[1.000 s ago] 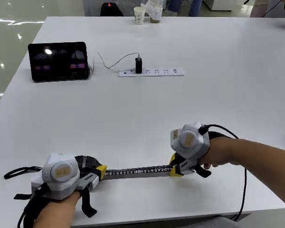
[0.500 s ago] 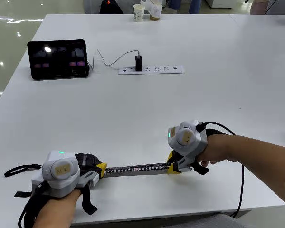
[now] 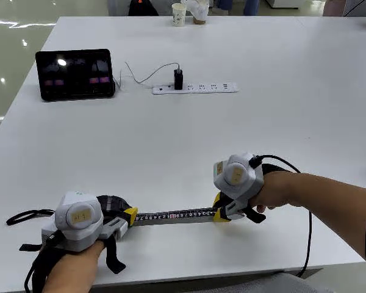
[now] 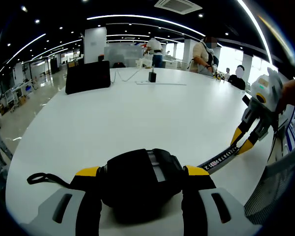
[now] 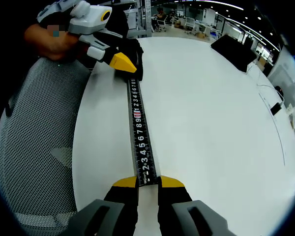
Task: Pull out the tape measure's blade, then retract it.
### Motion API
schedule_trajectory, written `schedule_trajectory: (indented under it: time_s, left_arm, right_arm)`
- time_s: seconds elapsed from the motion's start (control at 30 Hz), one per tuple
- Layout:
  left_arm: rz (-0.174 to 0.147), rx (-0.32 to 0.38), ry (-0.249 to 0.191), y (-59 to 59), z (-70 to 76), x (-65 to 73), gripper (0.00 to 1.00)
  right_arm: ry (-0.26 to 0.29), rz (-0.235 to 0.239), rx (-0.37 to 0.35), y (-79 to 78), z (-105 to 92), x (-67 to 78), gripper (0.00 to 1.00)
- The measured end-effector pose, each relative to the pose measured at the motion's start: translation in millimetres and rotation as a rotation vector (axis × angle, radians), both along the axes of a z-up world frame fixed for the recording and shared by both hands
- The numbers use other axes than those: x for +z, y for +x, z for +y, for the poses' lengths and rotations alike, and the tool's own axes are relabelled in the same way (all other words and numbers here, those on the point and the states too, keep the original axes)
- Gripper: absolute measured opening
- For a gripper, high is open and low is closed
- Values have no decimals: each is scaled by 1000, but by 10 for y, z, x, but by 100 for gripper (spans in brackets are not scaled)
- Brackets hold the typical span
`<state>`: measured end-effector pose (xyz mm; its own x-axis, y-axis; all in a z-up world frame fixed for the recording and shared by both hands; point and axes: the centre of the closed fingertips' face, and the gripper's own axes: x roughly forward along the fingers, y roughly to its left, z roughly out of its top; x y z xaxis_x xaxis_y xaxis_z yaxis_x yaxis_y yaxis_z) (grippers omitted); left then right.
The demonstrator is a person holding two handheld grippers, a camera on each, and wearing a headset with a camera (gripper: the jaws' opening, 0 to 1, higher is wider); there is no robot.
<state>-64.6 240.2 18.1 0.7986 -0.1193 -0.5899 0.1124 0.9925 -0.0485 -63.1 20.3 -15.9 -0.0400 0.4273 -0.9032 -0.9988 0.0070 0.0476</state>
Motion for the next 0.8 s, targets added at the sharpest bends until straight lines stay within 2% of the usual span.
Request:
schedule_trajectory:
  time_s: [0.8]
  left_arm:
    - [-2, 0, 0, -5, 2, 1, 61]
  right_arm:
    - [7, -4, 0, -1, 80, 0, 12]
